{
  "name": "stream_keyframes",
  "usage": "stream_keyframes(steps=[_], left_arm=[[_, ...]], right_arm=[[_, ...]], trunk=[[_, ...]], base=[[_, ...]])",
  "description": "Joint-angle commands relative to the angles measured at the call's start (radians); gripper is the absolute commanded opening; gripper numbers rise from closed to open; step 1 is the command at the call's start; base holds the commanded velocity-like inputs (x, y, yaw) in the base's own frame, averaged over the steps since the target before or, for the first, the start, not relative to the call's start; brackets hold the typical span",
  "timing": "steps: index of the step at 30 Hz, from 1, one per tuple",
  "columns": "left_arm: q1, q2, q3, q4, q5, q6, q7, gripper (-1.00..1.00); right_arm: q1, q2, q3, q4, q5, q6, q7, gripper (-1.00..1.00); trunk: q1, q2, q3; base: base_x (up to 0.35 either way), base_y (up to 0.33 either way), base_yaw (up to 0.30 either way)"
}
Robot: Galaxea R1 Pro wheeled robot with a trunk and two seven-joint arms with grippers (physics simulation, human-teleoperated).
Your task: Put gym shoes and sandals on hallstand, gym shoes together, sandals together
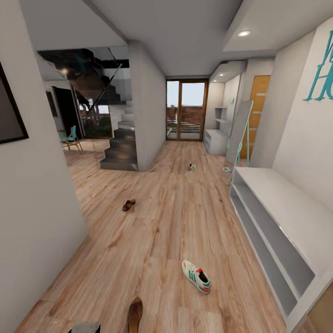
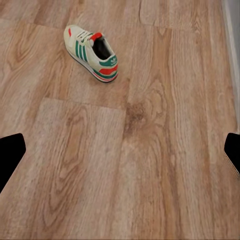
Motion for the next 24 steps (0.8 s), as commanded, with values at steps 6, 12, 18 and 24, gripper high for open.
stream_keyframes(steps=[6, 12, 18, 24], left_arm=[[-0.001, 0.000, 0.002, 0.001, 0.001, -0.003, 0.000, 1.00], [-0.001, 0.000, 0.002, 0.001, 0.001, -0.003, 0.000, 1.00], [-0.001, 0.000, 0.002, 0.001, 0.001, -0.003, 0.000, 1.00], [-0.001, 0.000, 0.003, 0.001, 0.000, -0.003, 0.000, 1.00]], right_arm=[[-0.001, 0.000, 0.000, 0.000, 0.000, -0.003, 0.000, 1.00], [-0.001, 0.000, 0.000, 0.001, 0.000, -0.003, 0.000, 1.00], [-0.001, 0.000, 0.000, 0.001, 0.000, -0.003, 0.000, 1.00], [-0.001, 0.000, 0.000, 0.000, 0.000, -0.003, 0.000, 1.00]], trunk=[[0.000, 0.000, -0.001], [0.000, 0.000, -0.001], [0.000, 0.000, -0.001], [0.000, 0.000, -0.001]], base=[[0.280, -0.166, 0.002], [0.222, -0.200, 0.000], [0.035, -0.267, 0.000], [0.002, -0.247, 0.000]])
